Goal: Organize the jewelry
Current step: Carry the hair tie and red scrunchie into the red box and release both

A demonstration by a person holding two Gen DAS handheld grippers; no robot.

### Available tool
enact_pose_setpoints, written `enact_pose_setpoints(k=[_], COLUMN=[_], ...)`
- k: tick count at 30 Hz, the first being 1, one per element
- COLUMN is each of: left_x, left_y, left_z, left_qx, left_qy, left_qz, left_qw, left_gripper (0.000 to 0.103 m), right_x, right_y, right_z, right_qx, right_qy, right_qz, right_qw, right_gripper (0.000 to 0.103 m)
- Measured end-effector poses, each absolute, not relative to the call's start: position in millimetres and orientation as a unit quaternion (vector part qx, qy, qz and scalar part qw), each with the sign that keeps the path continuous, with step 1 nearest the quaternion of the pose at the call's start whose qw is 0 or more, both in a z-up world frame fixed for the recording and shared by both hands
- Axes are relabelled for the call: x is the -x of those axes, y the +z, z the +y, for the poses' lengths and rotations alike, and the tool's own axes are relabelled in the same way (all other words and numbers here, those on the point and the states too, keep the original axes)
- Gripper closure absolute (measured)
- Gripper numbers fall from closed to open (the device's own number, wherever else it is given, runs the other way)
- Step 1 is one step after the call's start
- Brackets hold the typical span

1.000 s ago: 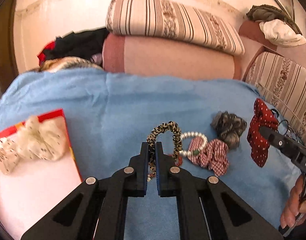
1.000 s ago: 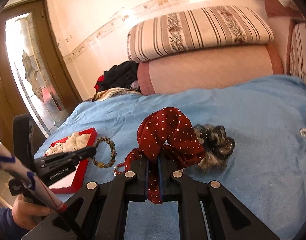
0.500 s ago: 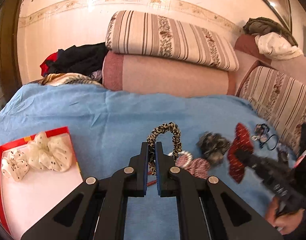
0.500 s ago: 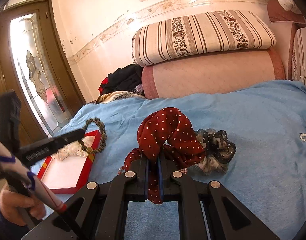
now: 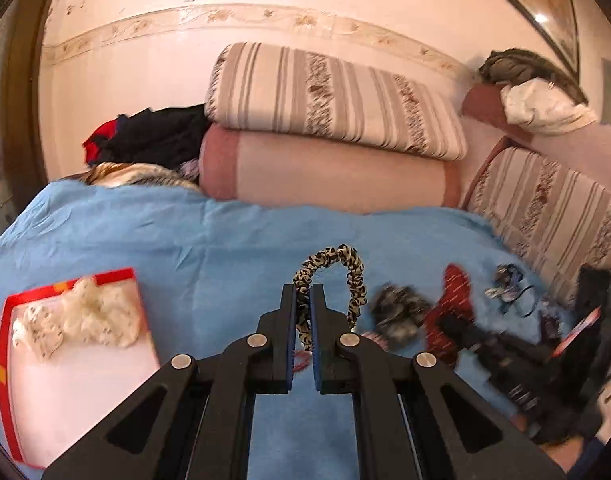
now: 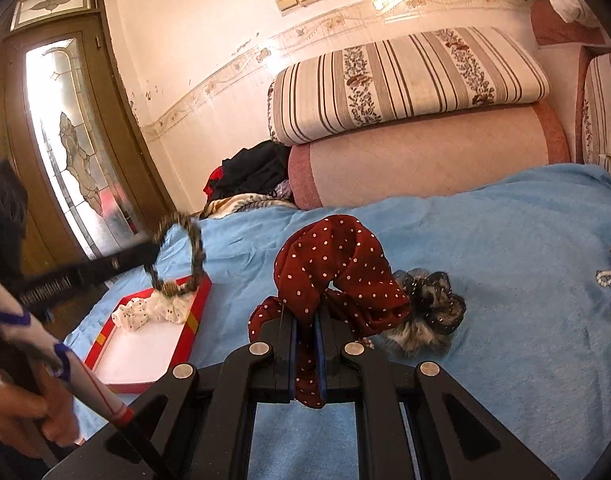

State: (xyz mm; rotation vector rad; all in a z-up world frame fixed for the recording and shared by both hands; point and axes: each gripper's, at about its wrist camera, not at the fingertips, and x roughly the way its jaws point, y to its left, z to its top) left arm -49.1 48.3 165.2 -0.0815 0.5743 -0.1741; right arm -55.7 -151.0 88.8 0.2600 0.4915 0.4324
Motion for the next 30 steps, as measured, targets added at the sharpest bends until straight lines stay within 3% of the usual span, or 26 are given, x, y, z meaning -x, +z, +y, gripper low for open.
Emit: enact_pose_setpoints(k=[10,30], left_x=[37,63], left_y=[118,130], left_z=[104,166], left_qx=[0.067,0.048], left_qy=[-0.05,0.022], left_qz=[0.317,0.281], left_qw=[0.945,0.958], left_gripper=[0.097,0.097], right_x=[54,74], right_y=[74,72], right_z=[-123,-49], right_qx=[-0.099,-0.11], right_qy=[0.227,0.251], right_qz=[0.265,0.302], right_qw=[0.932,0.913], right_gripper=[0.095,0.095])
